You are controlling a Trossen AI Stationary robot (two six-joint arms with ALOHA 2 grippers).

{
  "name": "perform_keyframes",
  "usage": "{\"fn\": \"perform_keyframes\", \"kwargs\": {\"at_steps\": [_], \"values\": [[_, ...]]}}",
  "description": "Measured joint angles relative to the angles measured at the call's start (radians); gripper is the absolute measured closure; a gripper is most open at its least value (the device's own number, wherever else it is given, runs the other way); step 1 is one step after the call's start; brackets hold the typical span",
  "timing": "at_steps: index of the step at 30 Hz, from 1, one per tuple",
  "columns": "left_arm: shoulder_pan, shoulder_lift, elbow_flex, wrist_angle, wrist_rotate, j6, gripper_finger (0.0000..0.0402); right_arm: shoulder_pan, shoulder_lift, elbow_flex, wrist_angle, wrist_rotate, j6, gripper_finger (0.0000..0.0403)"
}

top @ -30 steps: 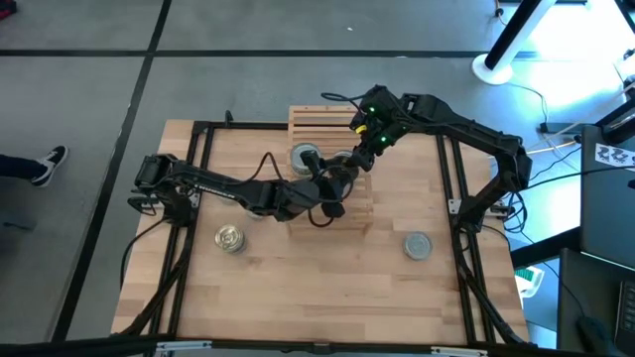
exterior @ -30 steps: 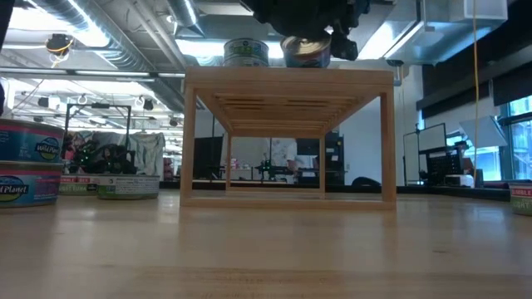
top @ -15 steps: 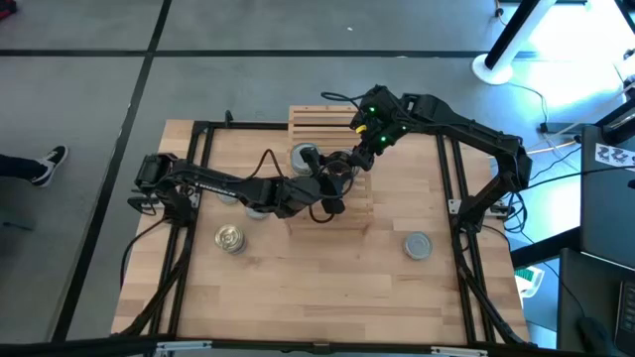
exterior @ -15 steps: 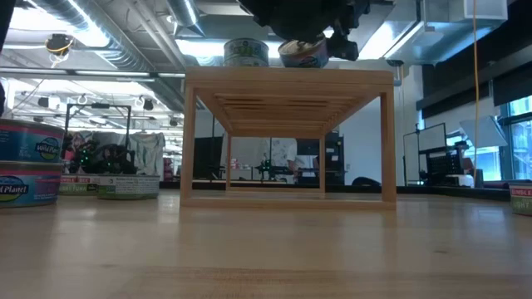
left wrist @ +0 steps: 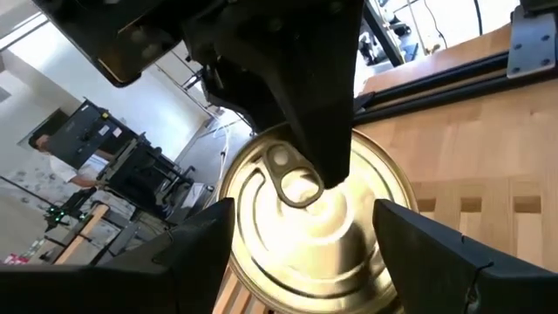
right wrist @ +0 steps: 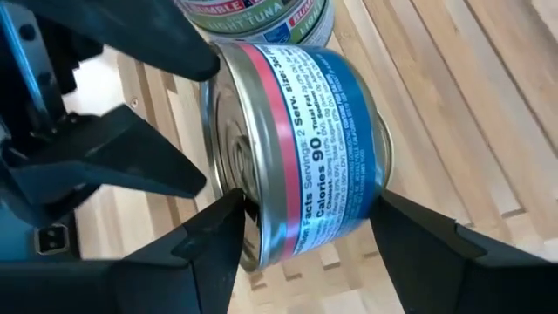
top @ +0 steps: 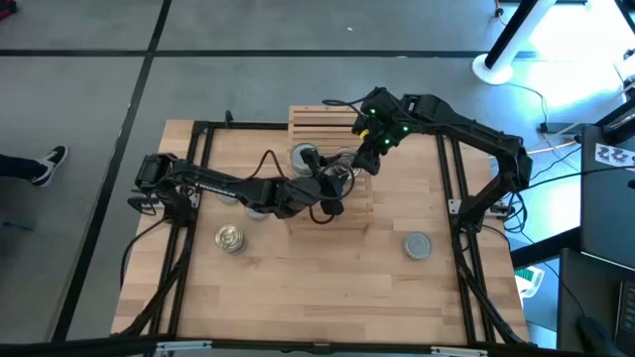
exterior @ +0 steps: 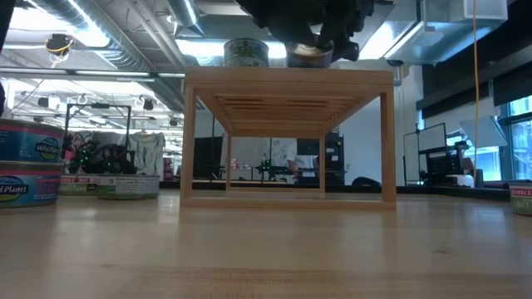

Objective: Stack canned seafood by type on shelf
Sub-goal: Stack the blue tuna can on top of the blue tuna can on the shelf

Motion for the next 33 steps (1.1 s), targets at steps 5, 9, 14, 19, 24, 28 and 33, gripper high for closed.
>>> {"fn": "perform_keyframes", "kwargs": {"at_steps": [5, 9, 14, 19, 24, 28, 33], "values": [[0.0, 0.0, 0.0, -0.006, 0.0, -0.002, 0.013, 0.0, 0.0, 0.0, -0.017, 0.051, -0.025, 0.016], [0.0, 0.0, 0.0, -0.003, 0.0, -0.004, 0.013, 0.0, 0.0, 0.0, -0.023, 0.047, -0.025, 0.016], [0.0, 0.0, 0.0, 0.01, 0.0, -0.004, 0.013, 0.0, 0.0, 0.0, -0.023, 0.036, -0.025, 0.016], [0.0, 0.0, 0.0, 0.01, 0.0, -0.001, 0.013, 0.0, 0.0, 0.0, -0.022, -0.057, 0.016, 0.016], [0.0, 0.0, 0.0, 0.01, 0.0, 0.0, 0.013, 0.0, 0.0, 0.0, -0.022, -0.063, 0.047, 0.016], [0.0, 0.0, 0.0, 0.01, 0.0, 0.014, 0.013, 0.0, 0.0, 0.0, -0.022, -0.097, 0.068, 0.0164], [0.0, 0.0, 0.0, 0.023, 0.0, 0.015, 0.013, 0.0, 0.0, 0.0, -0.02, -0.106, 0.123, 0.0195]]}}
